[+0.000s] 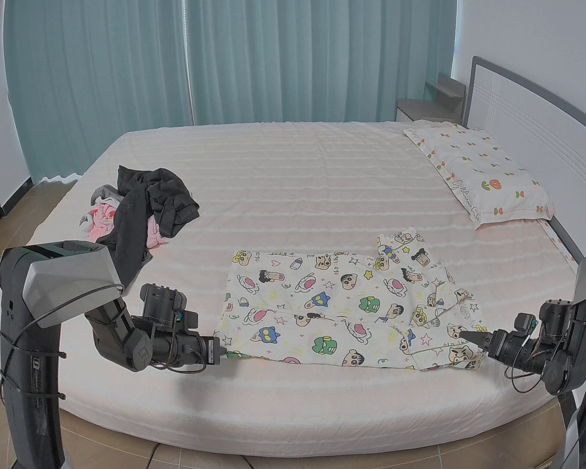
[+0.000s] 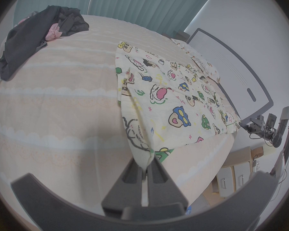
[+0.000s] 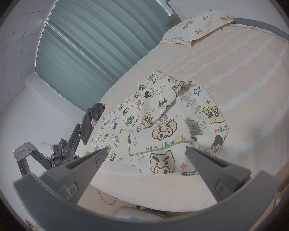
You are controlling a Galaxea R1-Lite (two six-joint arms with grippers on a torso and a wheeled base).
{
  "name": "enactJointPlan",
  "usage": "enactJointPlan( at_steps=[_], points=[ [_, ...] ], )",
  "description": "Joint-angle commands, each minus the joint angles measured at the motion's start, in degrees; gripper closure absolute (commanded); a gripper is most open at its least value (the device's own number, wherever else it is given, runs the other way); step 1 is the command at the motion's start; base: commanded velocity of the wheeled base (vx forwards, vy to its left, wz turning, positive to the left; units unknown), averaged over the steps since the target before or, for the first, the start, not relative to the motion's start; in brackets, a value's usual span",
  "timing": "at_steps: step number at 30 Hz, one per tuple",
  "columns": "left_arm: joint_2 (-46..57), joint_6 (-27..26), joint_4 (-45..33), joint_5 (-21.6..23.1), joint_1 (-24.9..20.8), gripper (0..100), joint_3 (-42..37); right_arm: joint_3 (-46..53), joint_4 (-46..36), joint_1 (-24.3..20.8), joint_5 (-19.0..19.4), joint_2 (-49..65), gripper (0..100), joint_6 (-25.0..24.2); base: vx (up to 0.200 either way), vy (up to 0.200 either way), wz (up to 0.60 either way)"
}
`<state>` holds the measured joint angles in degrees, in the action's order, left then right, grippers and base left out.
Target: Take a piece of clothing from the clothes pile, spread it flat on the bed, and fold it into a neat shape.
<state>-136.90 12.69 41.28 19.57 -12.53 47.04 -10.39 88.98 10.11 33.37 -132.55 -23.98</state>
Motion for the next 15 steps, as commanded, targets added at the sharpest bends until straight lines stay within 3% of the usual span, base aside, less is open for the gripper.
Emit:
enactJointPlan(
  at_steps=[1,7,15],
  points=[
    [0.05,0.23,0.03,0.03,0.05,0,-0.02,0.02,1.02,0.0,0.03,-0.08,0,-0.02,0.0,0.0,0.0],
    [0.32,0.76,0.47,0.74,0.14,0,1.21,0.02,1.02,0.0,0.03,-0.08,0,-0.02,0.0,0.0,0.0],
    [0.14,7.44,5.3,1.18,-0.65,0,3.67,0.02,1.02,0.0,-0.06,-0.17,0,-0.02,0.0,0.0,0.0]
  ],
)
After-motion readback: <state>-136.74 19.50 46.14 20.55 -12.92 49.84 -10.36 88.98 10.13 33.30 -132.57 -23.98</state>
